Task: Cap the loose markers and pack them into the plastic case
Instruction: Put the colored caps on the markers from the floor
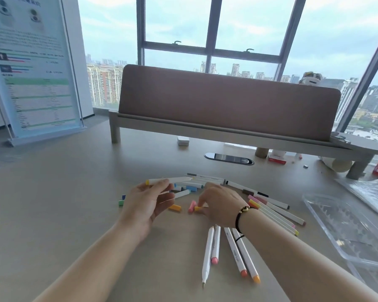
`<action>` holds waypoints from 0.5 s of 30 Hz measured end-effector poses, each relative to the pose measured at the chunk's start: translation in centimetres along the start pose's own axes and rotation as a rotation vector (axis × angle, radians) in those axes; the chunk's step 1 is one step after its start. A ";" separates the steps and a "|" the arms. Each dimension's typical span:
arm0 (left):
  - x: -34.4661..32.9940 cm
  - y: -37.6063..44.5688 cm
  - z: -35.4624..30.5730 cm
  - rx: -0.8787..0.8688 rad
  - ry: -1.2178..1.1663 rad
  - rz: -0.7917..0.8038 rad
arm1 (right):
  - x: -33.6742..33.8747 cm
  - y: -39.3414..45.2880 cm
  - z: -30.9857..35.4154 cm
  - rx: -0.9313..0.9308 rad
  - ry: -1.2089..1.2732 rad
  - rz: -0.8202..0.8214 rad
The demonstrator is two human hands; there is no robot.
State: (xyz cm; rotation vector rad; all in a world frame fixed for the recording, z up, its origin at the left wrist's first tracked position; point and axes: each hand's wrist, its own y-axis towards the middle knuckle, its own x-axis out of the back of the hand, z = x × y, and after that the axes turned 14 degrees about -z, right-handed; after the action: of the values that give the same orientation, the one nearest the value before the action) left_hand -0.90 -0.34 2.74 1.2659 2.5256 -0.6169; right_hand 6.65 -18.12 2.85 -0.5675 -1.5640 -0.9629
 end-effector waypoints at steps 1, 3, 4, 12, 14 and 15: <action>0.0 0.0 0.0 -0.001 0.004 0.002 | 0.1 -0.2 -0.1 -0.004 0.031 -0.010; 0.1 0.0 0.0 -0.005 0.010 0.009 | 0.5 -0.9 -0.6 -0.042 0.140 -0.064; 0.1 -0.1 0.0 -0.003 0.011 0.015 | 0.7 -1.5 -1.0 -0.091 0.234 -0.111; -0.4 -1.4 0.4 0.011 0.075 0.175 | 2.5 -7.3 -4.4 -0.596 1.330 -0.412; -0.6 -2.1 0.9 0.006 0.134 0.227 | 2.7 -8.5 -5.2 -0.649 1.500 -0.411; -0.7 -2.3 1.1 -0.002 0.170 0.249 | 2.8 -8.8 -5.4 -0.689 1.554 -0.421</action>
State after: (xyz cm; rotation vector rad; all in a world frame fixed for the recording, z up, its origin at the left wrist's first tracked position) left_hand -2.31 -2.64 2.63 1.6627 2.4381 -0.4688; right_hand 2.10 -27.84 3.20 0.1691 0.0955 -1.6553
